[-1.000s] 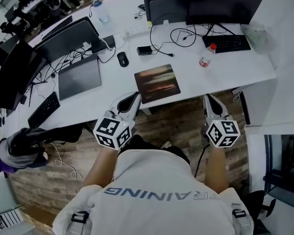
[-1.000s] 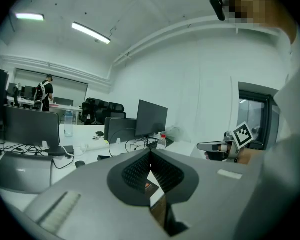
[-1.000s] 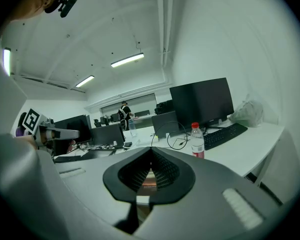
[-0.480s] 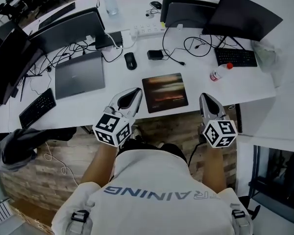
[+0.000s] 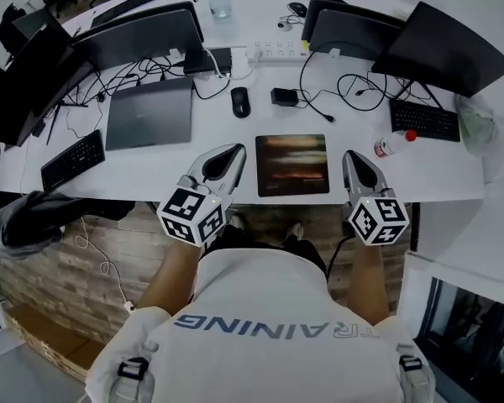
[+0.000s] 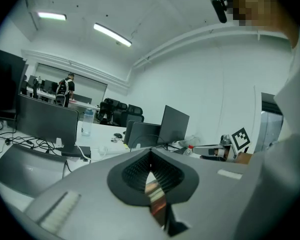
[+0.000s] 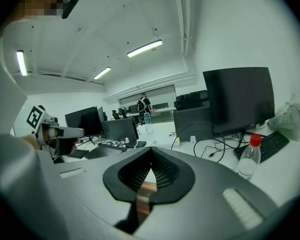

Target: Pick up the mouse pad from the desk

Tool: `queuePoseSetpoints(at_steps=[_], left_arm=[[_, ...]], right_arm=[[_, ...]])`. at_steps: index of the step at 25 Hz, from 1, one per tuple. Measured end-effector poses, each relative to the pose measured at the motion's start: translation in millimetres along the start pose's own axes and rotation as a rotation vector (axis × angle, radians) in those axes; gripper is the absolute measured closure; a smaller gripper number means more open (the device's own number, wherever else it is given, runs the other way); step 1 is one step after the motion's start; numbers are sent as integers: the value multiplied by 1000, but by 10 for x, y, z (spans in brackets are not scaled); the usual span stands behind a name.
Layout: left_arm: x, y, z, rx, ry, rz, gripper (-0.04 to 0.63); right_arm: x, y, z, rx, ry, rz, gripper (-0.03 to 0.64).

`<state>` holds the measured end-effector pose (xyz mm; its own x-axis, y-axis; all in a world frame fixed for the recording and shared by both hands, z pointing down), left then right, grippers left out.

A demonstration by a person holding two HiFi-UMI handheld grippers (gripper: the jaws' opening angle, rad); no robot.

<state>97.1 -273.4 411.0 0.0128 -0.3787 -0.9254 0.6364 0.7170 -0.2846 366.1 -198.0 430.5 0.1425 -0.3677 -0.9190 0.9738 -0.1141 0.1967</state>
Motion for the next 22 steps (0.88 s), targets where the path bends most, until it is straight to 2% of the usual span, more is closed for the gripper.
queuePoseSetpoints(at_steps=[6,8,13,18,20,22], left_arm=[[51,206,43,68,22,-10,595],[13,258,78,79,17,-16,595],[-148,313,102,88,-10,-36,595],[-268,276,85,113,-33,-48,595],[-307,250,84,124,-44,-55,595],[-341,242,78,130,-52,-60,595]], right_arm=[[60,273,49,63,-42,-22,588],[-32,375,58,73,-87,-19,509],[-323,491,175,72,-211,-55,397],[-509,461,309,102,-269,-69,283],[-589,433,358,117,-308,-93,219],[-719,392,411,138,-364,-131,190]])
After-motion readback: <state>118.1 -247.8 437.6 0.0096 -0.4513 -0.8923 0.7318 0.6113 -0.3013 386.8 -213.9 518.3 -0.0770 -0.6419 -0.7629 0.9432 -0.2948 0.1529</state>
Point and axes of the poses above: the fingertips, and each gripper's own axes: z forward along the fingers, y to its right, x out of its top, the point moved 5 cm from there along -z, backward along the fingers, and after that the axes turned 1 degree about x, right-handed, at the moved point
